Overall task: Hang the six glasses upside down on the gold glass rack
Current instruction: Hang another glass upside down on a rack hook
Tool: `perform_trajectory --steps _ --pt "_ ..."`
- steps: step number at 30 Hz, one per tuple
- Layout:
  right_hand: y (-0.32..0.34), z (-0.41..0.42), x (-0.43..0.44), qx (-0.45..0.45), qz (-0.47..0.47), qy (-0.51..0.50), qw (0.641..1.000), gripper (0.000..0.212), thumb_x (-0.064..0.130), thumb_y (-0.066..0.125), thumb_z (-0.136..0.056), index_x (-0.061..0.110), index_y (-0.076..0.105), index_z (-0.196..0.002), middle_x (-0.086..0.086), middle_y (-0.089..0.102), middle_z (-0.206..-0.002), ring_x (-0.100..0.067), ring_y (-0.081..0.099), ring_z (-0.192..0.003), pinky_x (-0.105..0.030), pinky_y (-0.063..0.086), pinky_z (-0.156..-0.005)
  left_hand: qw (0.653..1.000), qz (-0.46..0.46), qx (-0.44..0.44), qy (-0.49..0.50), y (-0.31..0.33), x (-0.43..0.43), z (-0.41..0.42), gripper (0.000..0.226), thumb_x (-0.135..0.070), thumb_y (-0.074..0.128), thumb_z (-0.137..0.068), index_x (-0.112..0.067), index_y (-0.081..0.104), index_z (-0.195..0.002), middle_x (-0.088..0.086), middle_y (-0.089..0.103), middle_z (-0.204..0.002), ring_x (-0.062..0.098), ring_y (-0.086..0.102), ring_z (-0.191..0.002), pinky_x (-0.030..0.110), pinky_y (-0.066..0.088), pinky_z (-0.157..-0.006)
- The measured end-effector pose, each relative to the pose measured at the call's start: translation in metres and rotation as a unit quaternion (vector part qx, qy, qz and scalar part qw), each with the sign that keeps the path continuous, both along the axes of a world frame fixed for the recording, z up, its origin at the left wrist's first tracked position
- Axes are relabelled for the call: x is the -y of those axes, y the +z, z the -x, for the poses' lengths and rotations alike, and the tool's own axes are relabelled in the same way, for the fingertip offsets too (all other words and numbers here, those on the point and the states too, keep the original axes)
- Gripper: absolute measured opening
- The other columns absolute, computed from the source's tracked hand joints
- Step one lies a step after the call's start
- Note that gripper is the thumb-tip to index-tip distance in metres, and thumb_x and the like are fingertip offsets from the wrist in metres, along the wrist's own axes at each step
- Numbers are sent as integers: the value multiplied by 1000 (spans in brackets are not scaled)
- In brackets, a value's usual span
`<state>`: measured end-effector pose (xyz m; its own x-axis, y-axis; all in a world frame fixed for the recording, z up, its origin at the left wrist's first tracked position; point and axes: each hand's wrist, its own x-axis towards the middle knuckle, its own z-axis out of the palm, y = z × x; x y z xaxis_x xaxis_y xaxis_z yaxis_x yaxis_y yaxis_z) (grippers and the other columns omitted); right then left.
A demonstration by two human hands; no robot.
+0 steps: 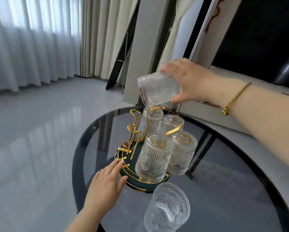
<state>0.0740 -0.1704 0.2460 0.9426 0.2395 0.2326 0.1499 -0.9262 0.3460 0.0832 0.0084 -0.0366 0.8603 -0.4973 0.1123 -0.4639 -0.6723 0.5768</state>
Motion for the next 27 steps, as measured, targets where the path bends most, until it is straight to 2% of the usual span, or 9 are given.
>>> perform_trajectory --steps 4,9,18,22,27 --pt "-1 -28 -18 -39 72 6 997 78 22 71 -66 16 28 -132 -13 40 -133 -29 34 -122 -40 30 -102 1000 10 5 -1 -2 0 -2 54 -48 29 -90 -33 11 -140 -10 12 -153 10 19 -139 30 15 -115" --pt "-5 -49 -31 -74 174 1 982 75 22 68 -69 19 26 -132 -13 39 -131 -30 35 -119 -40 31 -100 1000 13 8 3 -6 0 -4 55 -51 27 -89 -34 11 -140 -10 13 -153 9 18 -139 29 12 -116" --pt "-21 -83 -54 -173 259 -47 949 84 31 74 -63 21 26 -132 -13 42 -127 -30 38 -114 -41 38 -92 999 27 19 6 -10 0 -5 55 -51 26 -89 -35 12 -139 -11 14 -153 9 18 -140 29 12 -116" --pt "-33 -96 -59 -206 243 -72 945 85 32 76 -61 20 28 -131 -11 42 -129 -30 38 -115 -42 39 -91 999 34 22 8 -12 0 -6 55 -52 25 -89 -36 10 -139 -12 13 -153 7 11 -141 29 10 -116" --pt "-47 -104 -59 -244 134 -90 956 82 28 78 -59 18 30 -125 -11 47 -125 -25 43 -107 -44 45 -90 999 37 26 12 -15 1 -7 55 -54 25 -88 -37 11 -139 -14 13 -153 7 10 -141 29 10 -115"
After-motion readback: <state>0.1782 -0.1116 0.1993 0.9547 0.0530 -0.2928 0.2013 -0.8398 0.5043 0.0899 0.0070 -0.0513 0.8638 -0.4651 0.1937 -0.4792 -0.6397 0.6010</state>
